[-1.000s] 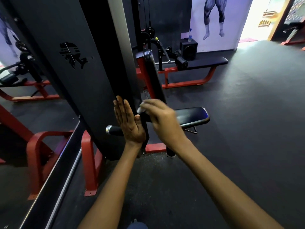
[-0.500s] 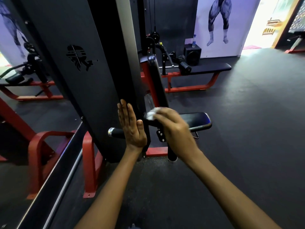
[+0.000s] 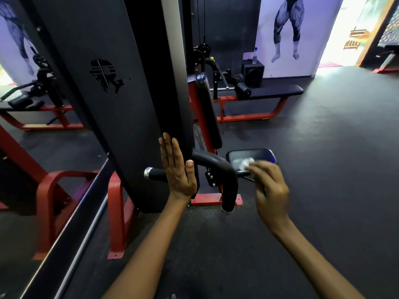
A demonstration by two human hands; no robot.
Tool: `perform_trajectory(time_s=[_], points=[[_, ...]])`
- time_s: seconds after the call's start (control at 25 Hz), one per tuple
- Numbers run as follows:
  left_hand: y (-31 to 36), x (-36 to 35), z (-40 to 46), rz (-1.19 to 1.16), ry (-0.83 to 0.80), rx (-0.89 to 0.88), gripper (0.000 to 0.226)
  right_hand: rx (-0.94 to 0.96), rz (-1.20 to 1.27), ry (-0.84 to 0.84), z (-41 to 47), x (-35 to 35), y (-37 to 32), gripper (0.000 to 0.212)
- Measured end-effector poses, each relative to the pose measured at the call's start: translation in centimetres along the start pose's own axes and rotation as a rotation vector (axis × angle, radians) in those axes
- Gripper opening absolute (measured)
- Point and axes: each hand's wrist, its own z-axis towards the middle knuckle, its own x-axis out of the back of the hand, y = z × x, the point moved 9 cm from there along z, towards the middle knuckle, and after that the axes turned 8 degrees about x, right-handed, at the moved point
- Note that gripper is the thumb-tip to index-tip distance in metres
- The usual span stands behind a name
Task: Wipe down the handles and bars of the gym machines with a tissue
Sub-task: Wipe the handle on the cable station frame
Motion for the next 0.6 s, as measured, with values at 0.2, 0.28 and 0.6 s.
perform_trajectory(time_s=[0.2,0.28,0.6], points=[[0.8,0.1,0.6,0.097,-0.021,-0.016,0.053,0.165,0.040,-0.444,6.7,-8.9,-5.3,0.029],[0.0,0.0,0.5,0.135,-0.025,-0.051,0.054,0.111,0.113,-0.367,5.6,-7.7,-4.1,0.027],[0.2,-0.3,0.3,0.062,-0.017,-0.014,0.052,-0.048,-0.056,-0.165,2.7,-3.2,-1.7,0.028]])
